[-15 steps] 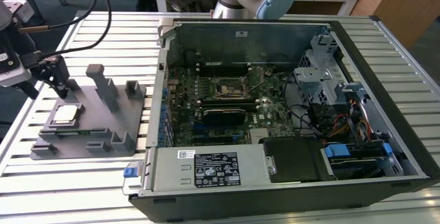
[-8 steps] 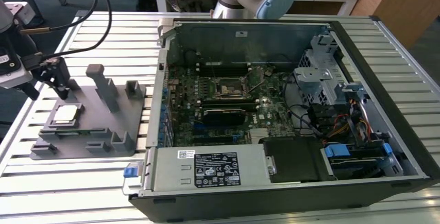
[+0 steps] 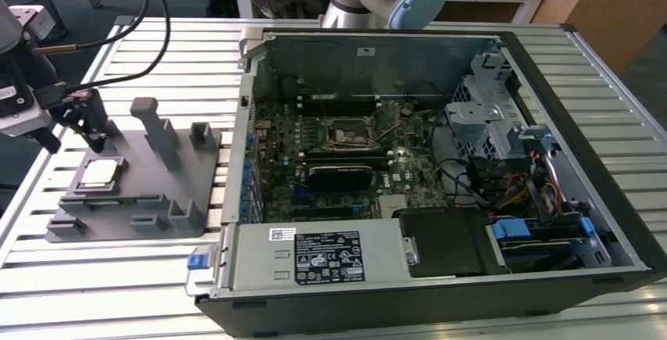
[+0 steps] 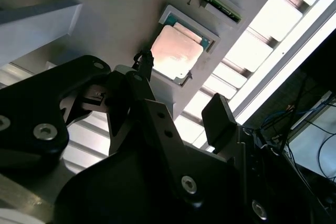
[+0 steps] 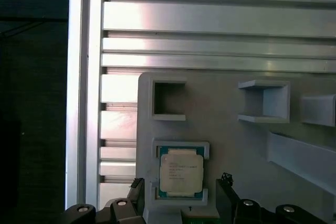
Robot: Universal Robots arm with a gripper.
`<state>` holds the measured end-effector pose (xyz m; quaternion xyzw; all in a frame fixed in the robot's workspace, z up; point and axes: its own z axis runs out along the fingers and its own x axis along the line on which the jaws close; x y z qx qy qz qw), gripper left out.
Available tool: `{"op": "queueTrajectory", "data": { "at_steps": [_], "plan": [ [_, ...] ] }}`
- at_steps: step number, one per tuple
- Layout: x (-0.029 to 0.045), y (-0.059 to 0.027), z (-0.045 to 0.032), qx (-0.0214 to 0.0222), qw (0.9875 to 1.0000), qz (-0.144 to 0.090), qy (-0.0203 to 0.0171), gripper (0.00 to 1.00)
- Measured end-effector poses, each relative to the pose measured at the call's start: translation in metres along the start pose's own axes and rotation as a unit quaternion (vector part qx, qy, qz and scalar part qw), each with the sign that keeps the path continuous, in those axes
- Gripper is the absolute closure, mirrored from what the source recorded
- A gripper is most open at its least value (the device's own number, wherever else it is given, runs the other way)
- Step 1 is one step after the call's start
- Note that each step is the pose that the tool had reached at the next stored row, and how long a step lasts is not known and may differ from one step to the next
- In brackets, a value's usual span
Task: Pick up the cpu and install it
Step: 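Pick up the cpu and move it towards the insertion slot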
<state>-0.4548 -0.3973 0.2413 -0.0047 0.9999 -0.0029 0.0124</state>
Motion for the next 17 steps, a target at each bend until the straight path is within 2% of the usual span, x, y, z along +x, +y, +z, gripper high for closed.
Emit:
{"op": "queueTrajectory", "data": {
  "at_steps": [17],
  "plan": [
    [-0.0009, 0.0000, 0.0069, 0.0000, 1.0000, 0.000, 0.0000, 0.36]
  ]
}}
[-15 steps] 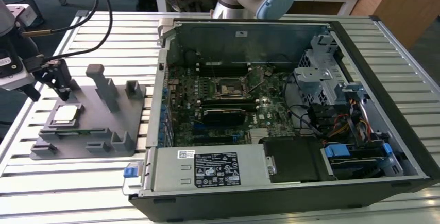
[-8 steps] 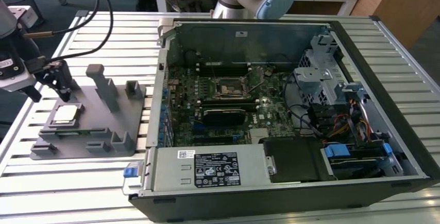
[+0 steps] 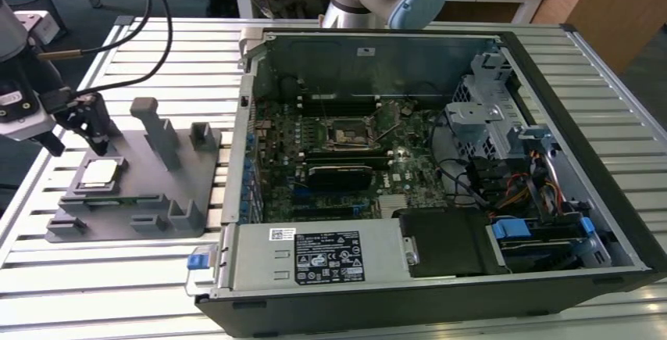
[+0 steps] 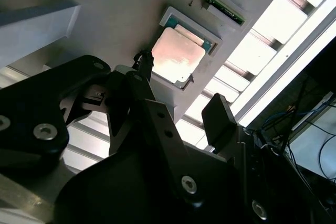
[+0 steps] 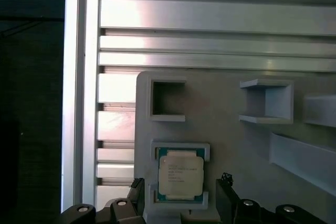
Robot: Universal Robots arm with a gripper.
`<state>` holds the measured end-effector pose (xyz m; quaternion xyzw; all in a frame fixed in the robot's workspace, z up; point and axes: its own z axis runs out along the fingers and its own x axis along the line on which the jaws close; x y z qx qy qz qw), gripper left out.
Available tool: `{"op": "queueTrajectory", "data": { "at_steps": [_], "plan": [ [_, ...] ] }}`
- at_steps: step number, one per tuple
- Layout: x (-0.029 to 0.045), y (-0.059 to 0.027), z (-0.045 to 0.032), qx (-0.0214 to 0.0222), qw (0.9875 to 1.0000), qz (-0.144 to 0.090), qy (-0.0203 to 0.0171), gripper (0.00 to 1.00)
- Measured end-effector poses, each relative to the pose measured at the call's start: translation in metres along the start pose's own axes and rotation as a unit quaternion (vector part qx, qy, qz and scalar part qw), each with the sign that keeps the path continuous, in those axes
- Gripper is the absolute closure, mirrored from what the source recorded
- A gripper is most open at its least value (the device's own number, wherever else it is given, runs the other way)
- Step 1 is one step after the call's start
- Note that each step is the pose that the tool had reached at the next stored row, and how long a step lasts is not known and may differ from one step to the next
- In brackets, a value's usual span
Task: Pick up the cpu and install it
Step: 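Pick up the cpu and move it towards the insertion slot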
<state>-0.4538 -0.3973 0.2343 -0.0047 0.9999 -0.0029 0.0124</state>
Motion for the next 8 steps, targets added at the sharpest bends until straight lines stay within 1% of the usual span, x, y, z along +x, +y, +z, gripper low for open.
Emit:
{"op": "queueTrajectory", "data": {
  "at_steps": [8],
  "plan": [
    [0.0001, 0.0000, 0.0032, 0.0000, 1.0000, 0.000, 0.0000, 0.36]
  ]
}}
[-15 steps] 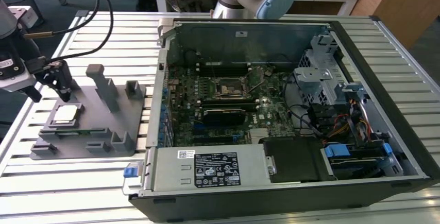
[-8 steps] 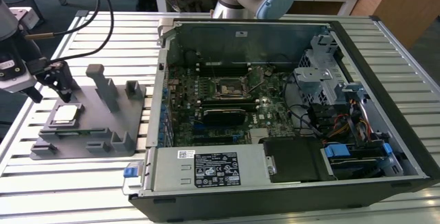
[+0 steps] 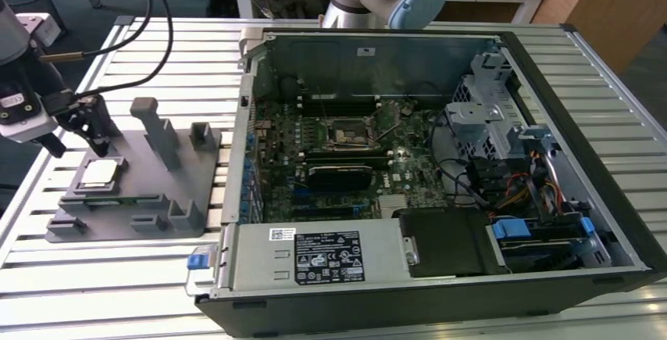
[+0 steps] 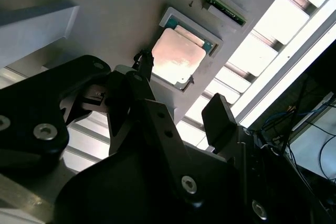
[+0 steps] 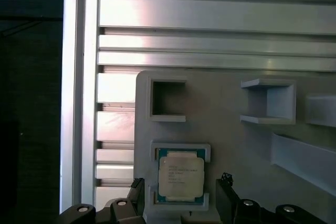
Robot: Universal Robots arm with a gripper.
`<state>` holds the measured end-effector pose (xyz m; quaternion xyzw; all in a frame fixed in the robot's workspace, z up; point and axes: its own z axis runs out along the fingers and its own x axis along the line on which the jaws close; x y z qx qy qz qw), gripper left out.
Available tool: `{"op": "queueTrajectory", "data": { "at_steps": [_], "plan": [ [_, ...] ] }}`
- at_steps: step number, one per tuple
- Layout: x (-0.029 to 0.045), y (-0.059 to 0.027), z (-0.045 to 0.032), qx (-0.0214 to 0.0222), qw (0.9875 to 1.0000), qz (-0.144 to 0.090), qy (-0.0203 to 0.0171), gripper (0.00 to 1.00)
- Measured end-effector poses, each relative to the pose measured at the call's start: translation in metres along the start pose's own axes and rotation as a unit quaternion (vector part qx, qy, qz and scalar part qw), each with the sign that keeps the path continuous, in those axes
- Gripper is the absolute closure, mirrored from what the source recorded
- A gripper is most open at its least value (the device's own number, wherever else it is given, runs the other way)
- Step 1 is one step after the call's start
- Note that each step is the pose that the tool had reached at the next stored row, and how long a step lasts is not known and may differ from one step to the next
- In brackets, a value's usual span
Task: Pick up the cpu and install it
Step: 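Pick up the cpu and move it towards the insertion slot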
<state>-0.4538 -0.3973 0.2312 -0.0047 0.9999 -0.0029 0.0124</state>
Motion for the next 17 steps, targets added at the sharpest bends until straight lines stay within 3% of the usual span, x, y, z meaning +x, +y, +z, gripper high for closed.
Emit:
{"op": "queueTrajectory", "data": {
  "at_steps": [17],
  "plan": [
    [0.0001, 0.0000, 0.0052, 0.0000, 1.0000, 0.000, 0.0000, 0.36]
  ]
}}
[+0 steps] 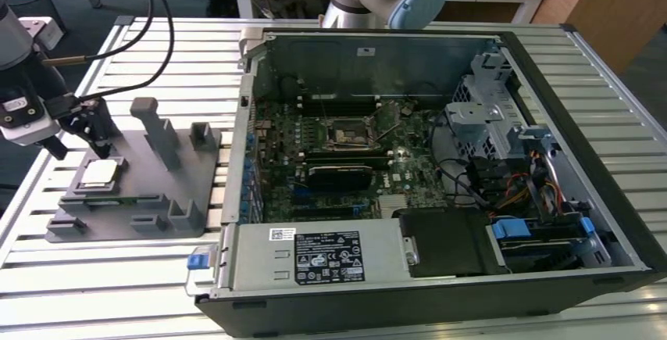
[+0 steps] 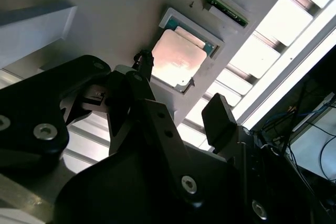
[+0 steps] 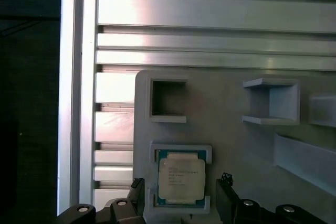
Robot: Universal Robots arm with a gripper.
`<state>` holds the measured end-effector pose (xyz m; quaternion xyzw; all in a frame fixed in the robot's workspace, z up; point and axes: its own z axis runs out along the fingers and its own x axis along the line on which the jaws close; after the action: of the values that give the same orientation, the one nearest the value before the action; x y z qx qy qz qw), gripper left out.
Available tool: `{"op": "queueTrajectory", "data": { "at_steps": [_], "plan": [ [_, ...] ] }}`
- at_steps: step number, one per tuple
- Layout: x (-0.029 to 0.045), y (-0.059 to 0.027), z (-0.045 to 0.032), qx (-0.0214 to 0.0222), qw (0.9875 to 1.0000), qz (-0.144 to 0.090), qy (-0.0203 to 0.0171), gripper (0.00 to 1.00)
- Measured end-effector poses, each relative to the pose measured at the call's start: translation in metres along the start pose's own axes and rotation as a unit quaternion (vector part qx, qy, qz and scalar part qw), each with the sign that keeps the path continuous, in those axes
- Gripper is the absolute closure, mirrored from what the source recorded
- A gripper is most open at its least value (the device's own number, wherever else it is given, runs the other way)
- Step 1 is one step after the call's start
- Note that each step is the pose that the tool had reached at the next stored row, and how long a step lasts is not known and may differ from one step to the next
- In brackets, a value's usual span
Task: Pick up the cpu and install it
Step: 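Pick up the cpu and move it towards the insertion slot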
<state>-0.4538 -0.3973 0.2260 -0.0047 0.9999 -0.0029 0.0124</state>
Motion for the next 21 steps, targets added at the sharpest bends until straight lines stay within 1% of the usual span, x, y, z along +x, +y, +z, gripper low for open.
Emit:
{"op": "queueTrajectory", "data": {
  "at_steps": [15, 19, 20, 21],
  "plan": [
    [0.0001, 0.0000, 0.0050, 0.0000, 1.0000, 0.000, -0.0001, 0.36],
    [0.0002, -0.0014, 0.0070, 0.0001, 1.0000, 0.000, -0.0001, 0.36],
    [0.0002, -0.0014, 0.0076, 0.0006, 1.0000, 0.000, -0.0001, 0.36],
    [0.0001, -0.0015, 0.0084, 0.0022, 1.0000, 0.000, 0.0000, 0.36]
  ]
}}
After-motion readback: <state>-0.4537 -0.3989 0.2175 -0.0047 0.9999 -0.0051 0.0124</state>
